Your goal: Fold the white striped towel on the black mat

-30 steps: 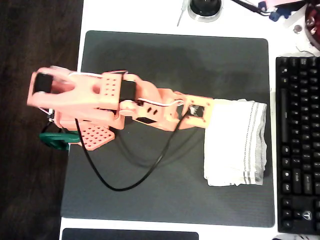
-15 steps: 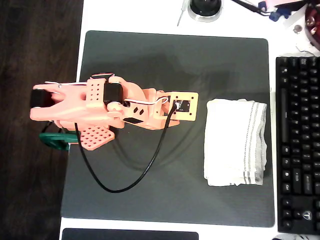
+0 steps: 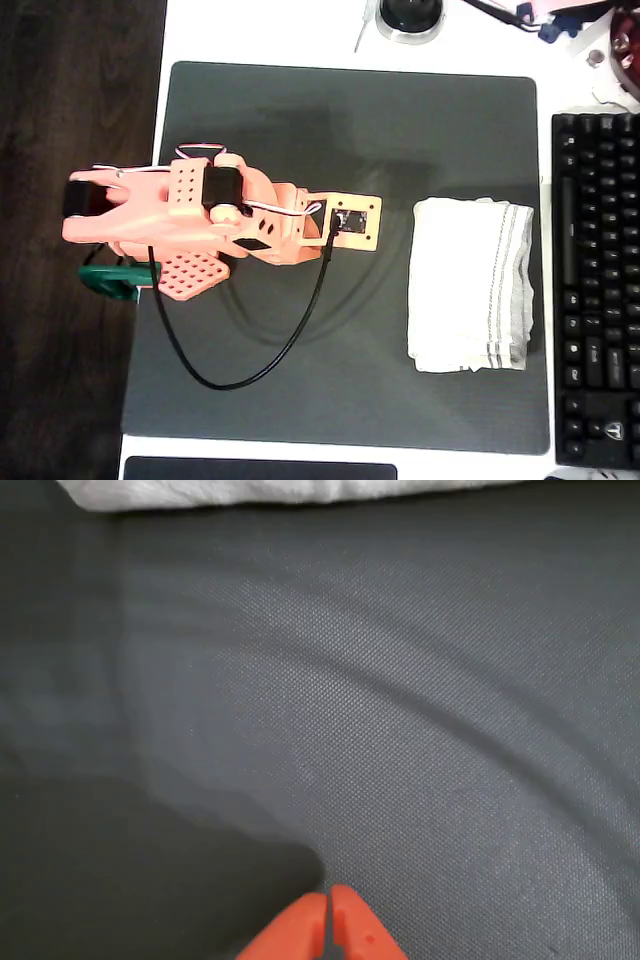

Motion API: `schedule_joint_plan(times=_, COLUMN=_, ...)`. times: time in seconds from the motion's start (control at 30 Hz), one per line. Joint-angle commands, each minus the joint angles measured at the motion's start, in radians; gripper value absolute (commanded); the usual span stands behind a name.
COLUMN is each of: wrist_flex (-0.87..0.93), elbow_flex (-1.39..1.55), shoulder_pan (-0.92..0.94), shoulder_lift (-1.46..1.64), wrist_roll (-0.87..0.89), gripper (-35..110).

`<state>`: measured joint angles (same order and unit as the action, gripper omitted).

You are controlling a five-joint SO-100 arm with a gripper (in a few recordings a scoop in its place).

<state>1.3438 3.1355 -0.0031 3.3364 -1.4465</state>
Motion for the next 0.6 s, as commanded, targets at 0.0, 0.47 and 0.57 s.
schedule_joint_plan(times=0.0, wrist_flex=0.031, elbow_flex=0.021, shoulder_pan=-0.003, shoulder_lift=0.023, wrist_roll=-0.006, gripper=1)
schedule_joint_plan(times=0.47, wrist_flex=0.032, elbow_flex=0.021, shoulder_pan=-0.006, shoulder_lift=0.023, wrist_roll=-0.011, gripper=1)
schedule_joint_plan(times=0.57, wrist_flex=0.032, elbow_flex=0.021, shoulder_pan=-0.006, shoulder_lift=0.023, wrist_roll=-0.011, gripper=1)
